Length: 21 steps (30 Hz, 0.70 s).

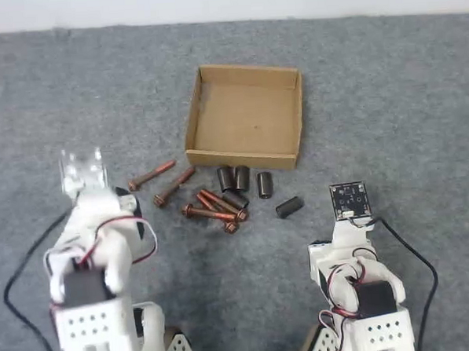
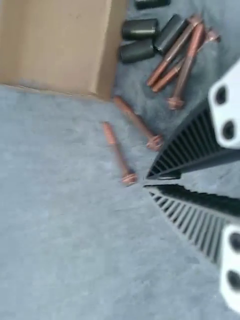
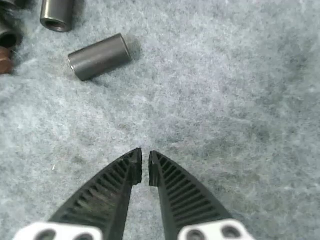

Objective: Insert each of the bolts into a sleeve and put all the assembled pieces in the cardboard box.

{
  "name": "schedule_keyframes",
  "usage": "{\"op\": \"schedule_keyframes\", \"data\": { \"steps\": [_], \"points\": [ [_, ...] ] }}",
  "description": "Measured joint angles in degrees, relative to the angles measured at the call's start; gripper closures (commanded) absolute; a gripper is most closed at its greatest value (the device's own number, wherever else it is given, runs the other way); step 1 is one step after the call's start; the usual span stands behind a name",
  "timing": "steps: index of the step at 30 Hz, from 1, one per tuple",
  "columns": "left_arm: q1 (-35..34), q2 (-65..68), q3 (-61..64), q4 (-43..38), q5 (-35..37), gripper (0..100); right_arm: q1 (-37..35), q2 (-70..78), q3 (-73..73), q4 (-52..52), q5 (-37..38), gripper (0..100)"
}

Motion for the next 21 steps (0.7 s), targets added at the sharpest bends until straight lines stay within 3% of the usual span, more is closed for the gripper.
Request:
{"op": "schedule_keyframes", "data": {
  "steps": [8, 15, 21],
  "points": [
    [0.0, 19.7, -0.4, -9.1, 6.2, 99, 0.0, 0.0, 0.0, 0.0, 0.0, 99.2],
    [0.0, 34.6, -0.4, -16.4, 7.3, 99, 0.0, 0.0, 0.0, 0.0, 0.0, 99.2],
    [0.0, 39.8, -0.4, -20.9, 7.5, 99, 0.0, 0.0, 0.0, 0.0, 0.0, 99.2]
  ]
}}
